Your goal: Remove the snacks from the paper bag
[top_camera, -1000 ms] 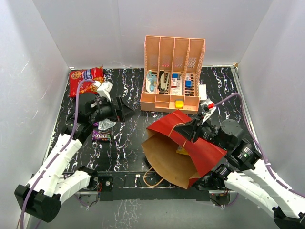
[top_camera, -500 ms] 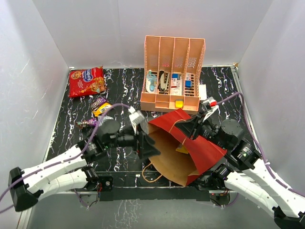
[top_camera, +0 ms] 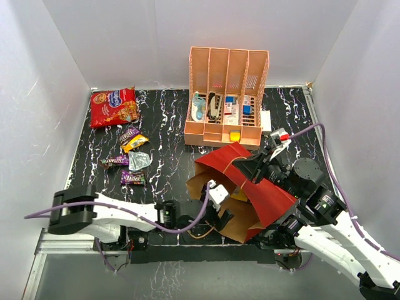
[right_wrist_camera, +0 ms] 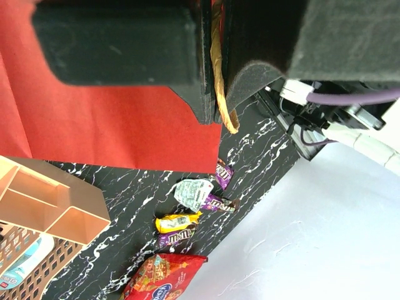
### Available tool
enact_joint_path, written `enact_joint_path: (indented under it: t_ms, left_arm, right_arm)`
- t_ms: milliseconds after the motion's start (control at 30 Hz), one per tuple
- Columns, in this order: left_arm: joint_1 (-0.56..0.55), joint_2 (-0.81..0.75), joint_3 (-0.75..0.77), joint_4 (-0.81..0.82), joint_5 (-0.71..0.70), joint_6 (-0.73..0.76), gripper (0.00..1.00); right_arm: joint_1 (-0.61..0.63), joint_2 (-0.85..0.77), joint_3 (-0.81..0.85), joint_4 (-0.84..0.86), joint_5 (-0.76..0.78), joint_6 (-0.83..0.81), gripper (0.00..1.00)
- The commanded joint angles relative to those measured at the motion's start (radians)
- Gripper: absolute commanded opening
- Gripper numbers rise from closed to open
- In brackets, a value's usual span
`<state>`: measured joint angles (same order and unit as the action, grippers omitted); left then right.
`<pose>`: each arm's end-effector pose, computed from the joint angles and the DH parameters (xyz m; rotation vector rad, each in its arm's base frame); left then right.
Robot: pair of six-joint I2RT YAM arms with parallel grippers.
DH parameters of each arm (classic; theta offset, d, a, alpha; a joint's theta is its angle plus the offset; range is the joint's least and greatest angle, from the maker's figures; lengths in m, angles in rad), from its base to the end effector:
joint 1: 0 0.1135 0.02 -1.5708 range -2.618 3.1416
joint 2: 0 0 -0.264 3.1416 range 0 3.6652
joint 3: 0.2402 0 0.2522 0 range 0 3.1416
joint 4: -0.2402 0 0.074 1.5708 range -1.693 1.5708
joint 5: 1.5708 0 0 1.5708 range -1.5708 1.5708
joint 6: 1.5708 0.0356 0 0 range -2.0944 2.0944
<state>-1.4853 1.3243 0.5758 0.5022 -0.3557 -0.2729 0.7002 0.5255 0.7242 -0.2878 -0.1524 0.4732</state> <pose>0.0363 -0.2779 0.2206 0.8557 1.6973 -0.9146 0.0949 0.0870 0.3434 -0.3209 1.7317 1.0014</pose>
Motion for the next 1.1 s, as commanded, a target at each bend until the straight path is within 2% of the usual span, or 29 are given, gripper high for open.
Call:
enact_joint_path:
  t_ms: [0,67,300,467,600,833,933,1067]
  left_arm:
    - [0.004,0.144,0.055,0.28,-0.199,0.087,0.69]
    - [0.009,0.23,0.08,0.31,-0.206,0.084,0.57]
    - [0.035,0.372,0.122,0.465,-0.239,0.124,0.53]
    - [0.074,0.446,0.212,0.415,-0.234,0.088,0.6]
    - [0.094,0.51,0.272,0.398,-0.245,0.067,0.6]
    - [0.111,0.671,0.352,0.449,-0.344,0.11,0.8]
    - [0.134,0.714,0.365,0.451,-0.334,0.115,0.77]
    - [0.151,0.721,0.337,0.441,-0.316,0.097,0.65]
  right_arm:
    - [0.0,0.013,0.06,0.021,0.004,-0.005,0.08]
    - [0.0,0.013,0.064,0.023,0.003,-0.005,0.08]
    - [0.001,0.015,0.078,0.018,-0.004,-0.004,0.08]
    - [0.001,0.023,0.084,0.019,-0.026,-0.002,0.08]
    - [0.001,0.03,0.089,0.019,-0.033,-0.002,0.07]
    - [0.0,0.036,0.099,0.019,-0.048,-0.001,0.08]
    - [0.0,0.032,0.103,0.007,-0.047,-0.001,0.08]
    - [0.001,0.02,0.112,-0.012,-0.032,-0.001,0.08]
